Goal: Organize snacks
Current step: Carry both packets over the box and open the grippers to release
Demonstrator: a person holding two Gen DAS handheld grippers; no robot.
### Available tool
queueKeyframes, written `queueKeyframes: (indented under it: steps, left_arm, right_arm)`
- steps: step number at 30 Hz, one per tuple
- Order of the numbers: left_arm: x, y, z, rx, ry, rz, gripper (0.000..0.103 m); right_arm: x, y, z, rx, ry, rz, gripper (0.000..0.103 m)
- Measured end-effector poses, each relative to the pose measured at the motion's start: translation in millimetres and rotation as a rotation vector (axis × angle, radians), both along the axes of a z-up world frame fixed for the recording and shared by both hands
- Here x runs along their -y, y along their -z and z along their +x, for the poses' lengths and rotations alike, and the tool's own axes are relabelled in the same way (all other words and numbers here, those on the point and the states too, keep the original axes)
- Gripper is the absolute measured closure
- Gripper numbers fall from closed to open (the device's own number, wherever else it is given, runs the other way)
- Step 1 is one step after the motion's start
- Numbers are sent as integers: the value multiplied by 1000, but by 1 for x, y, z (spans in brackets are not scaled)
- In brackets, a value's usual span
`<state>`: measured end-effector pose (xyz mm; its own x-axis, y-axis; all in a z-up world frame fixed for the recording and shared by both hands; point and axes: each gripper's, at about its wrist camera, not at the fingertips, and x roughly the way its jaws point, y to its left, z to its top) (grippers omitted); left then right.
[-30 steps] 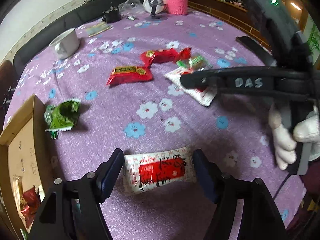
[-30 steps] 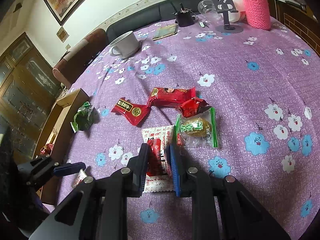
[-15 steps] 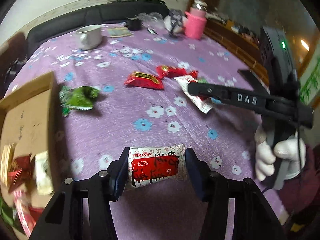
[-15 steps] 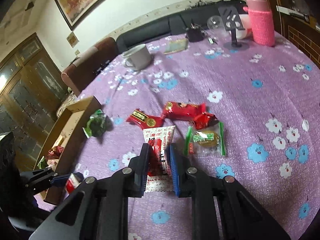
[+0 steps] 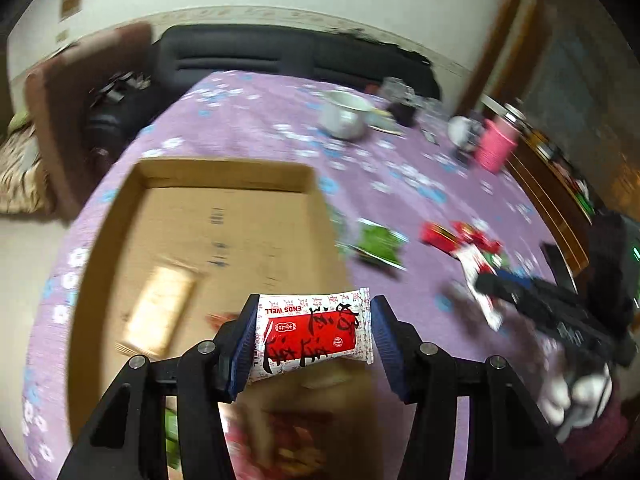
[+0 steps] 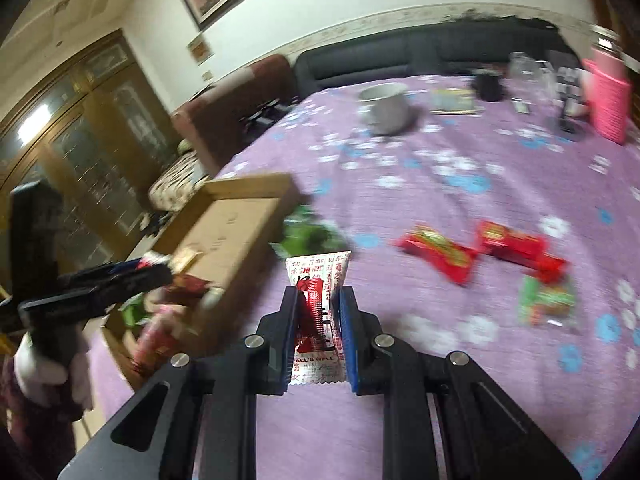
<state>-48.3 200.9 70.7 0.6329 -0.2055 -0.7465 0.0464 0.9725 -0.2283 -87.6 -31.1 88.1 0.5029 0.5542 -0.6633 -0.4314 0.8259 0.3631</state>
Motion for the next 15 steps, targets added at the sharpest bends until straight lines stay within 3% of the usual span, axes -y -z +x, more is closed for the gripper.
queueKeyframes:
  steps: [9,15]
  left_arm:
    - [-62,22,39,-55,-128,-82,45]
    - [-80,38,52,-96,-173,-152,44]
  right_arm:
    - [-106,3,22,-43,-134,-35,83]
    - [-139,12,32,-67,-163,-55,83]
